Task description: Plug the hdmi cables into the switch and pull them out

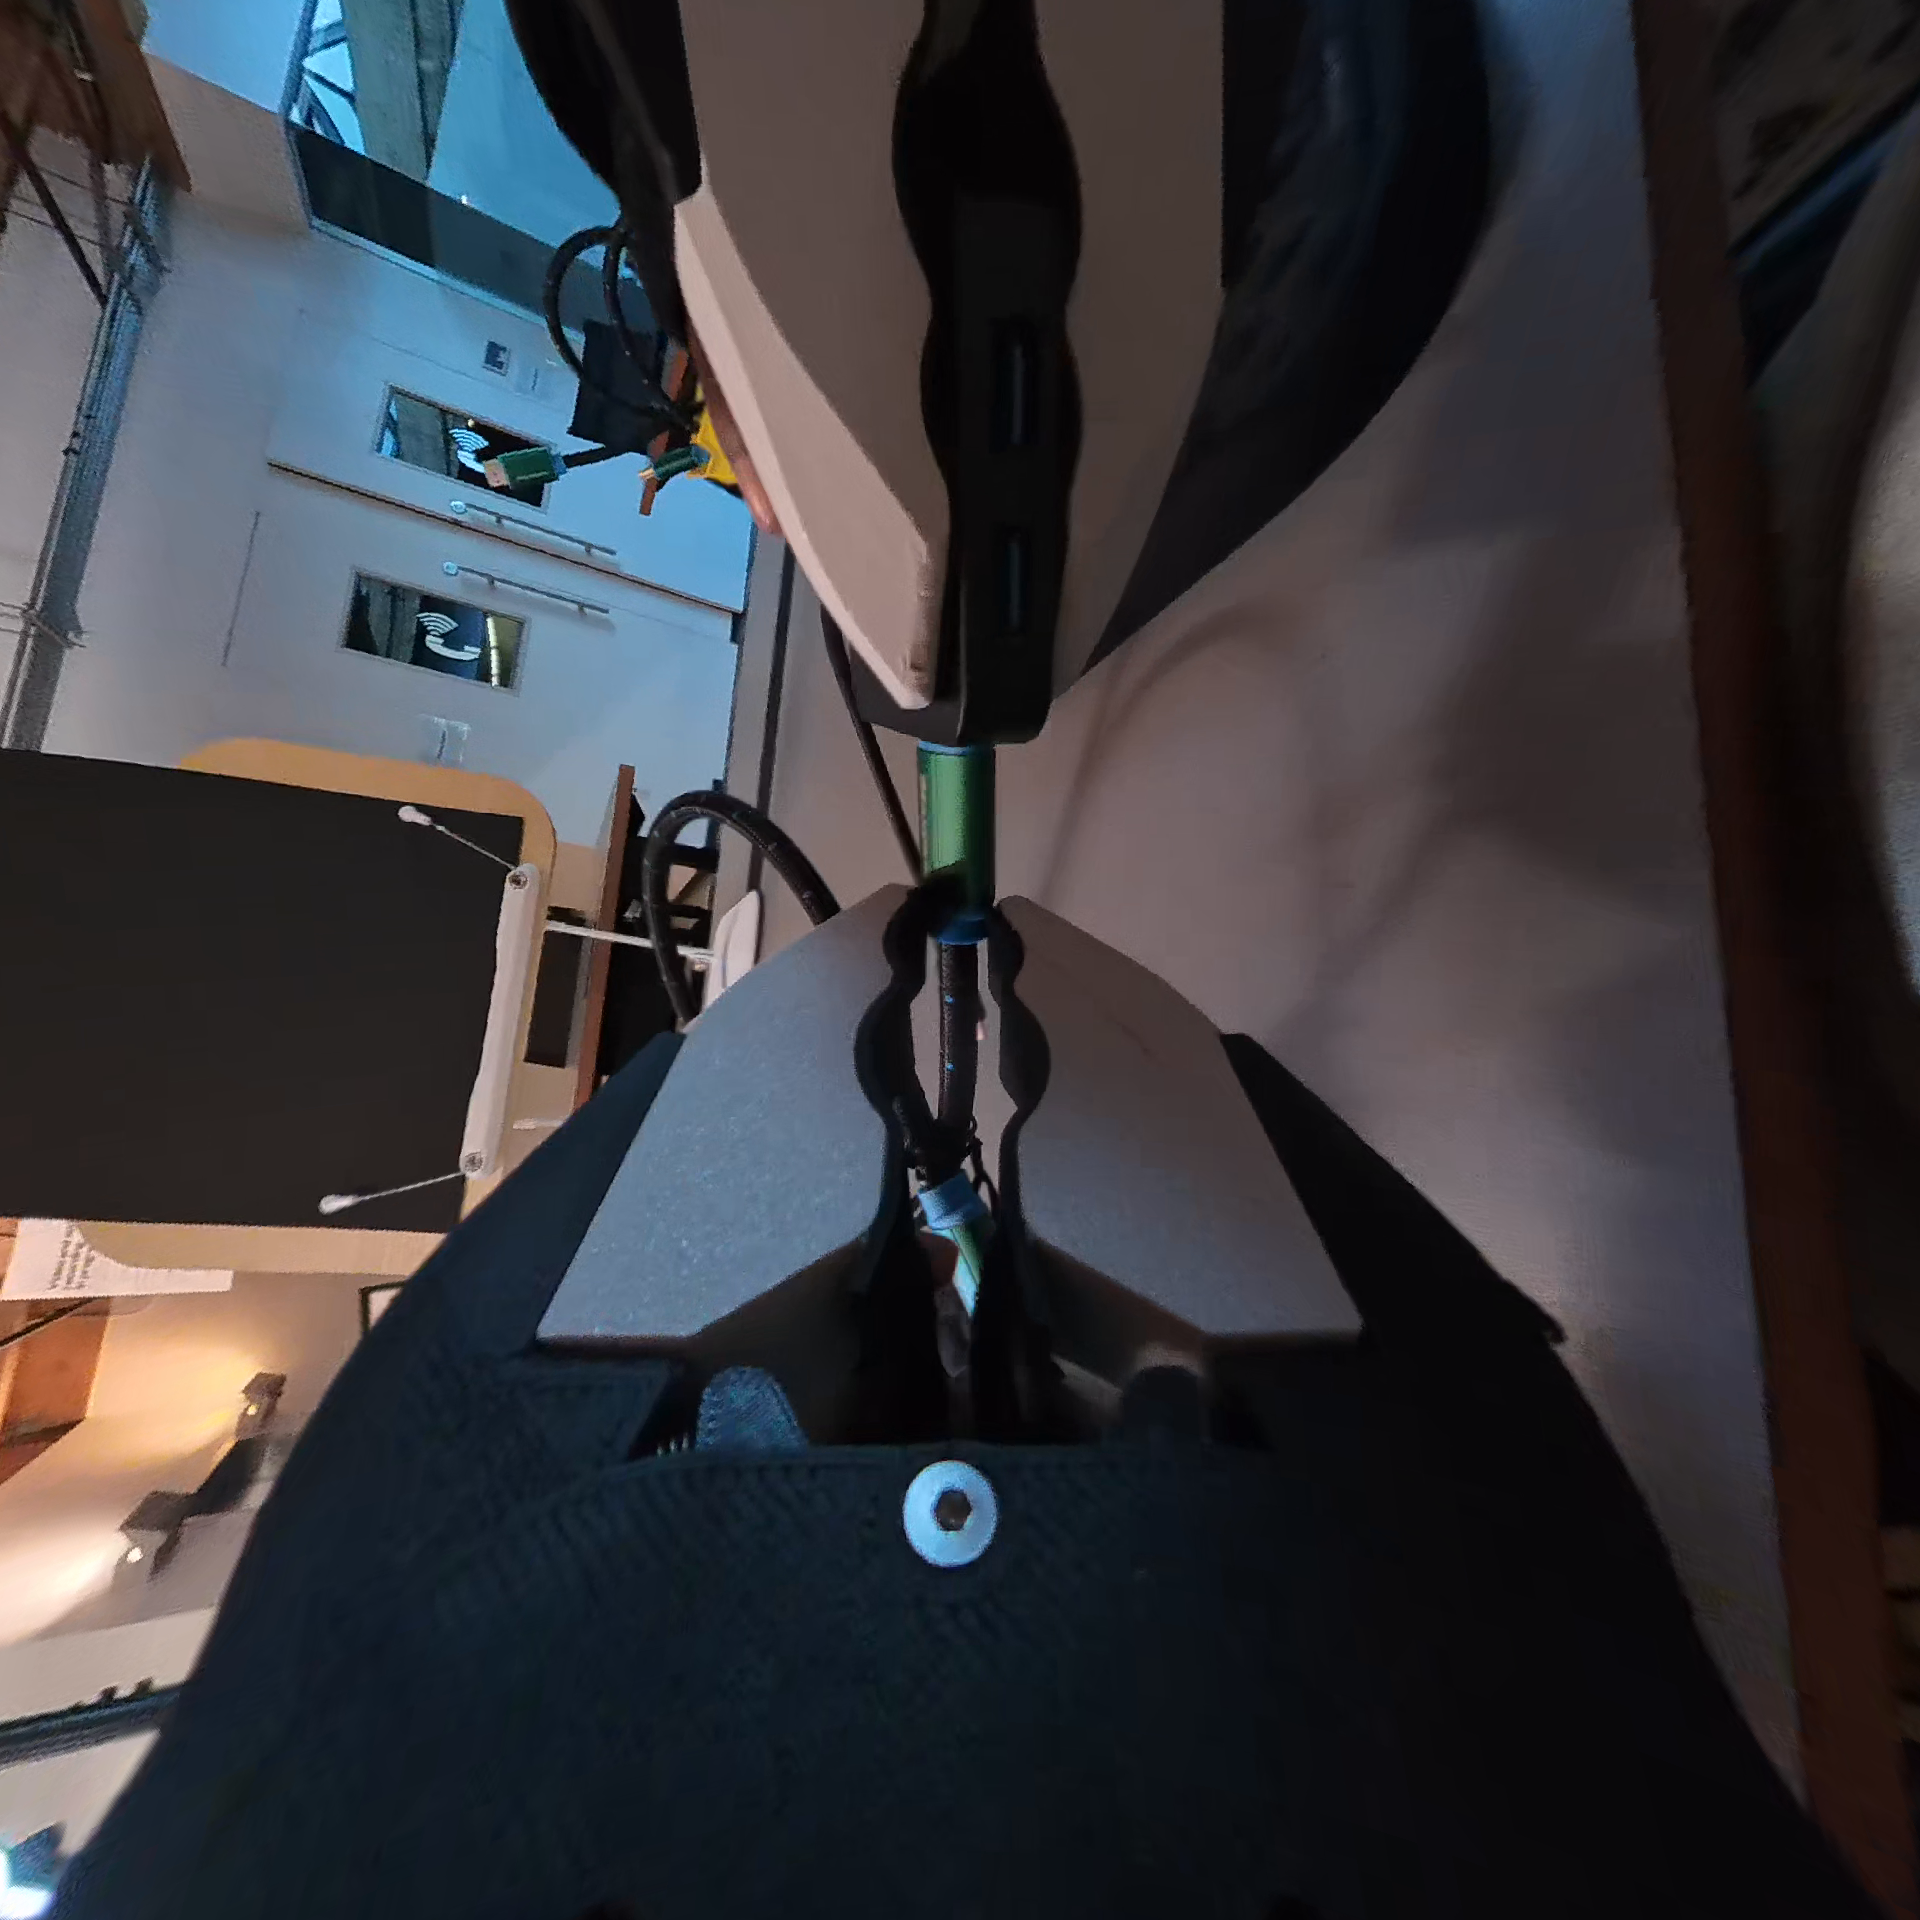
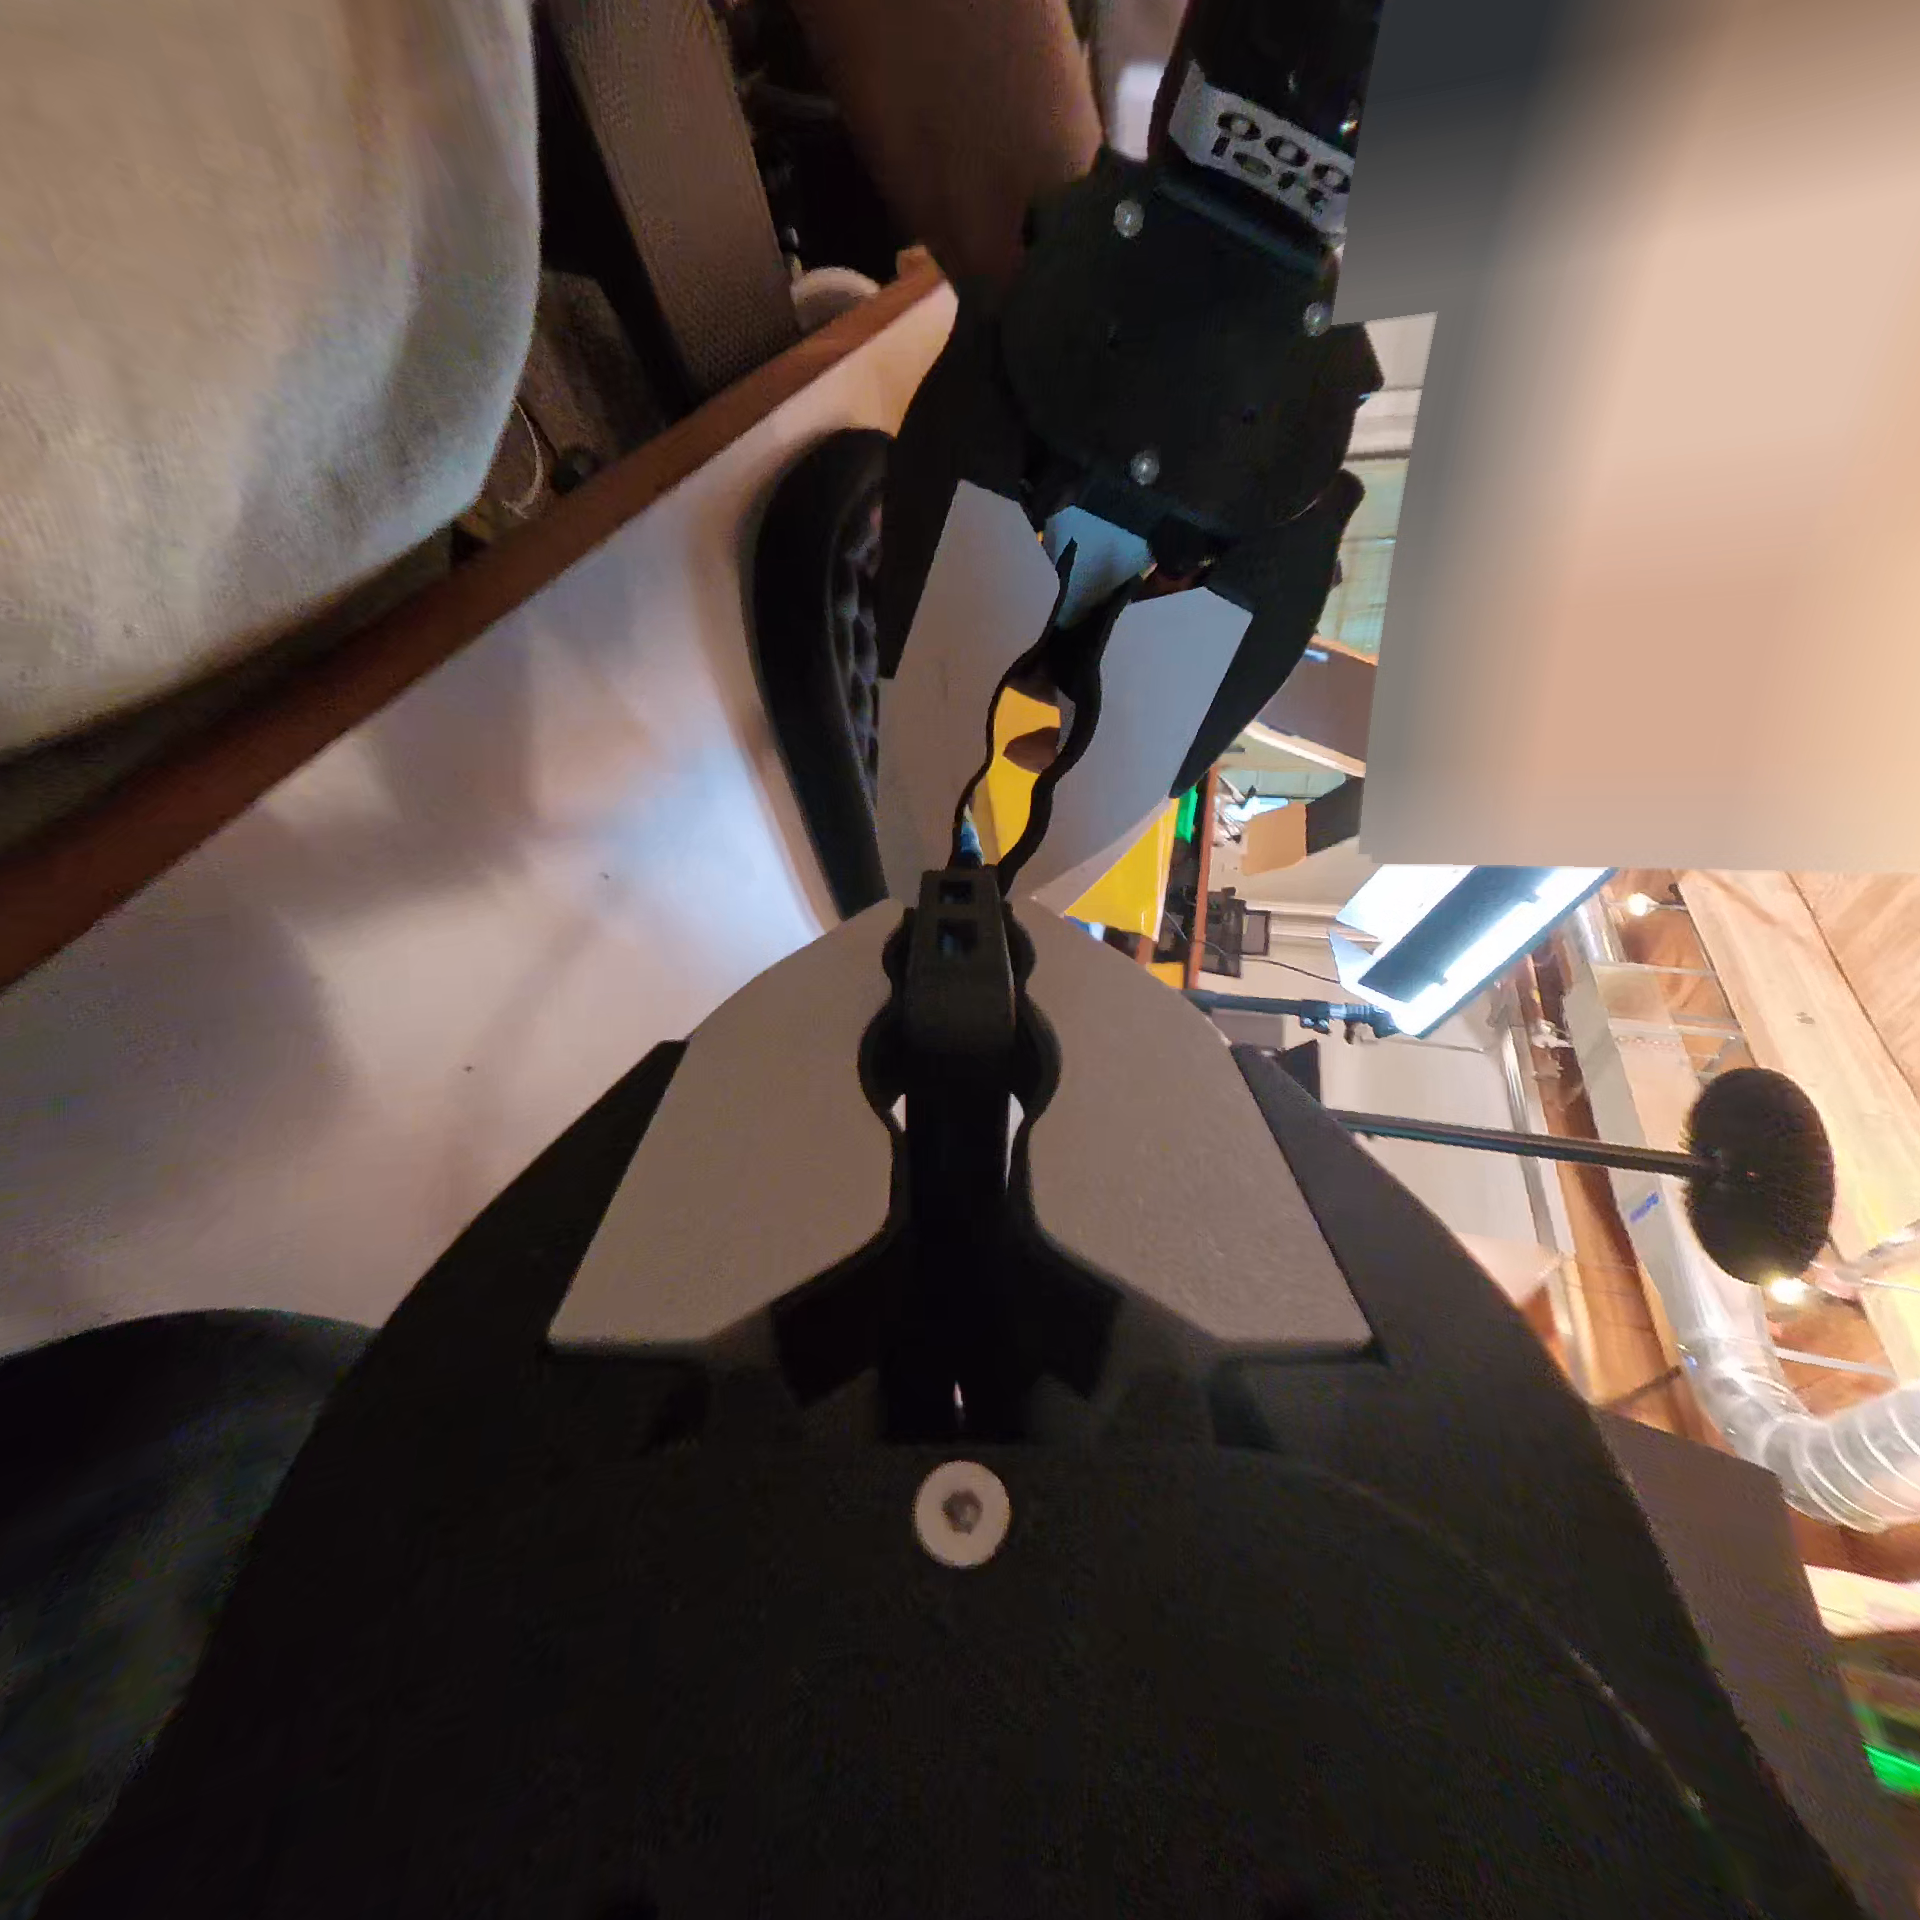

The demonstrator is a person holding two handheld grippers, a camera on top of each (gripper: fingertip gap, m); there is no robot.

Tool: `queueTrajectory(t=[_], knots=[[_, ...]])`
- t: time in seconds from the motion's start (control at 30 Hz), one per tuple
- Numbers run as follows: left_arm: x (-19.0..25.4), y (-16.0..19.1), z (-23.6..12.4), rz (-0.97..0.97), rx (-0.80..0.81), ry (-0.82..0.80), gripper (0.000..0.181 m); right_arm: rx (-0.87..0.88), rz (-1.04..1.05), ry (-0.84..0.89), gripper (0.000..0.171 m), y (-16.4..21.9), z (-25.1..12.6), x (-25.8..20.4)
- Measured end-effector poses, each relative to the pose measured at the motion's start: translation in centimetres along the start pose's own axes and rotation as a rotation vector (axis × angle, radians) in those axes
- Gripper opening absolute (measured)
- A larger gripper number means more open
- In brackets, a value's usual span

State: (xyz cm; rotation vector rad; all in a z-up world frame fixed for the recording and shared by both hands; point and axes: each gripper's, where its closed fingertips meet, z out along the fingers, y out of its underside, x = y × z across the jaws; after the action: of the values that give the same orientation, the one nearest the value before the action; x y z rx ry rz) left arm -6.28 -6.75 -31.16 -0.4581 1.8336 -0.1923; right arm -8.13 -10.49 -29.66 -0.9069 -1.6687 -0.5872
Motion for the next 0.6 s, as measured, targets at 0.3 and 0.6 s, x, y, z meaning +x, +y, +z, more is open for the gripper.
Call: queueTrajectory(t=[0.3, 0.6], knots=[[-8.2, -1.8, -4.3, -0.344, 0.356, -0.458, 0.038, -0.288, -0.266, 0.280, 0.014, 3.3, -2.3, 6.1], [-7.7, -2.4, -3.0, -1.124, 0.758, -0.201, 0.033, -0.548, -0.729, 0.433, 0.014, 3.6, -5.0, 9.3]])
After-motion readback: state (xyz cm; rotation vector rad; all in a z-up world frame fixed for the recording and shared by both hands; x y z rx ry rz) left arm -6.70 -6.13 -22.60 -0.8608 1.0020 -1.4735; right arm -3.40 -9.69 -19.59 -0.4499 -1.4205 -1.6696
